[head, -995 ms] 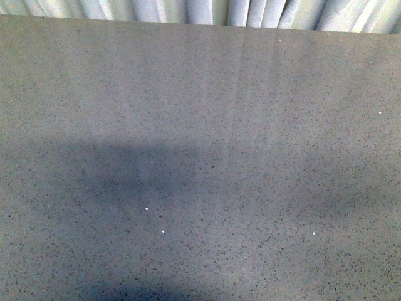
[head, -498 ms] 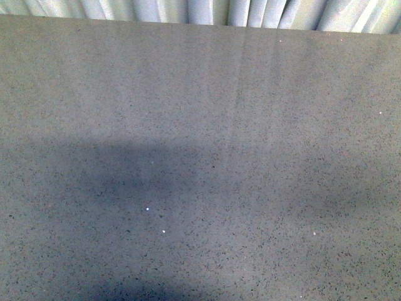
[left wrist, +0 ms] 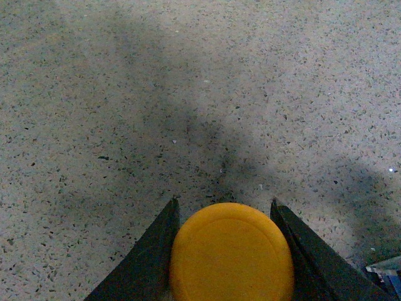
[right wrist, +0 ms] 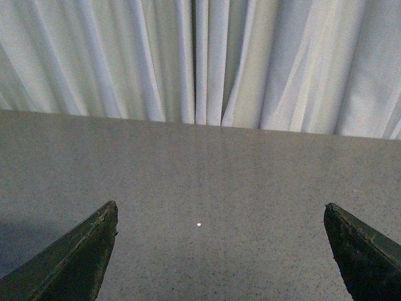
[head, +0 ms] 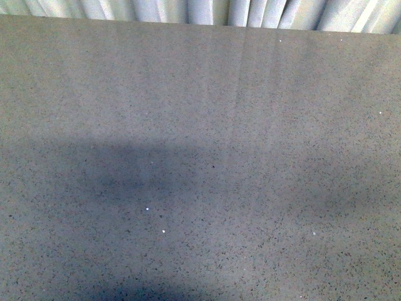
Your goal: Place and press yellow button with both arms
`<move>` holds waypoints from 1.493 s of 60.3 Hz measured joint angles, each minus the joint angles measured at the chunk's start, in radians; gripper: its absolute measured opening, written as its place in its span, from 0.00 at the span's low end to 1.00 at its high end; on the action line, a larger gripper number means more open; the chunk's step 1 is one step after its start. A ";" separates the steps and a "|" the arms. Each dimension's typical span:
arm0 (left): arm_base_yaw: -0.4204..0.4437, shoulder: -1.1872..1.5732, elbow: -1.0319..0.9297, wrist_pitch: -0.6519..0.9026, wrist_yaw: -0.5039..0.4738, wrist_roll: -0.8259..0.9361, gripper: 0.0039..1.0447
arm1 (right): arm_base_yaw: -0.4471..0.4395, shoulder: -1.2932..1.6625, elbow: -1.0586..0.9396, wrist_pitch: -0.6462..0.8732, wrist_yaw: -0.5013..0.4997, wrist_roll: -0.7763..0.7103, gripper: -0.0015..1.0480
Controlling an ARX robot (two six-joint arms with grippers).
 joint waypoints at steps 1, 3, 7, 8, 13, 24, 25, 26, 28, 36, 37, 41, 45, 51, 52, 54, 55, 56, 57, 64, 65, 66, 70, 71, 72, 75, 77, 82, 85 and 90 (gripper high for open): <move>0.000 -0.001 -0.001 0.000 0.000 0.001 0.33 | 0.000 0.000 0.000 0.000 0.000 0.000 0.91; -0.001 -0.004 -0.003 0.000 0.001 0.003 0.33 | 0.000 0.000 0.000 0.000 0.000 0.000 0.91; -0.003 -0.021 -0.011 -0.009 0.009 0.004 0.33 | 0.000 0.000 0.000 0.000 0.000 0.000 0.91; -0.003 -0.029 -0.013 -0.016 0.012 0.004 0.33 | 0.000 0.000 0.000 0.000 0.000 0.000 0.91; -0.006 -0.078 -0.014 -0.048 0.018 0.003 0.33 | 0.000 0.000 0.000 0.000 0.000 0.000 0.91; -0.064 -0.262 0.003 -0.130 0.016 0.001 0.33 | 0.000 0.000 0.000 0.000 0.000 0.000 0.91; -0.072 -0.273 0.005 -0.135 0.015 0.000 0.33 | 0.000 0.000 0.000 0.000 0.000 0.000 0.91; -0.089 -0.294 0.010 -0.143 0.014 -0.002 0.33 | 0.000 0.000 0.000 0.000 0.000 0.000 0.91; -0.116 -0.325 0.016 -0.155 0.010 -0.006 0.33 | 0.000 0.000 0.000 0.000 0.000 0.000 0.91; -0.266 -0.403 0.038 -0.183 -0.039 -0.040 0.33 | 0.000 0.000 0.000 0.000 0.000 0.000 0.91; -0.297 -0.409 0.038 -0.183 -0.054 -0.045 0.33 | 0.000 0.000 0.000 0.000 0.000 0.000 0.91; -0.399 -0.409 0.038 -0.182 -0.095 -0.059 0.32 | 0.000 0.000 0.000 0.000 0.000 0.000 0.91; -0.573 -0.376 0.038 -0.150 -0.158 -0.085 0.32 | 0.000 0.000 0.000 0.000 0.000 0.000 0.91; -0.771 -0.285 0.040 -0.087 -0.239 -0.112 0.32 | 0.000 0.000 0.000 0.000 0.000 0.000 0.91; -0.804 -0.263 0.043 -0.077 -0.250 -0.118 0.32 | 0.000 0.000 0.000 0.000 0.000 0.000 0.91; -0.861 -0.219 0.051 -0.063 -0.267 -0.130 0.32 | 0.000 0.000 0.000 0.000 0.000 0.000 0.91; -0.888 -0.196 0.056 -0.056 -0.277 -0.136 0.32 | 0.000 0.000 0.000 0.000 0.000 0.000 0.91; -0.900 -0.185 0.059 -0.052 -0.280 -0.139 0.32 | 0.000 0.000 0.000 0.000 0.000 0.000 0.91; -0.922 -0.163 0.065 -0.046 -0.288 -0.142 0.32 | 0.000 0.000 0.000 0.000 0.000 0.000 0.91; -1.006 -0.050 0.095 -0.011 -0.330 -0.147 0.32 | 0.000 0.000 0.000 0.000 0.000 0.000 0.91; -1.015 -0.032 0.099 -0.006 -0.334 -0.147 0.32 | 0.000 0.000 0.000 0.000 0.000 0.000 0.91; -1.024 -0.015 0.103 -0.001 -0.343 -0.146 0.32 | 0.000 0.000 0.000 0.000 0.000 0.000 0.91; -1.054 0.049 0.111 0.016 -0.359 -0.146 0.32 | 0.000 0.000 0.000 0.000 0.000 0.000 0.91; -1.059 0.060 0.111 0.020 -0.360 -0.146 0.32 | 0.000 0.000 0.000 0.000 0.000 0.000 0.91; -1.064 0.071 0.111 0.024 -0.363 -0.146 0.32 | 0.000 0.000 0.000 0.000 0.000 0.000 0.91; -1.076 0.097 0.111 0.033 -0.369 -0.147 0.32 | 0.000 0.000 0.000 0.000 0.000 0.000 0.91; -1.083 0.111 0.111 0.040 -0.375 -0.146 0.32 | 0.000 0.000 0.000 0.000 0.000 0.000 0.91; -1.092 0.118 0.111 0.051 -0.383 -0.148 0.32 | 0.000 0.000 0.000 0.000 0.000 0.000 0.91; -1.096 0.119 0.111 0.053 -0.385 -0.148 0.32 | 0.000 0.000 0.000 0.000 0.000 0.000 0.91; -1.103 0.119 0.111 0.054 -0.385 -0.153 0.38 | 0.000 0.000 0.000 0.000 0.000 0.000 0.91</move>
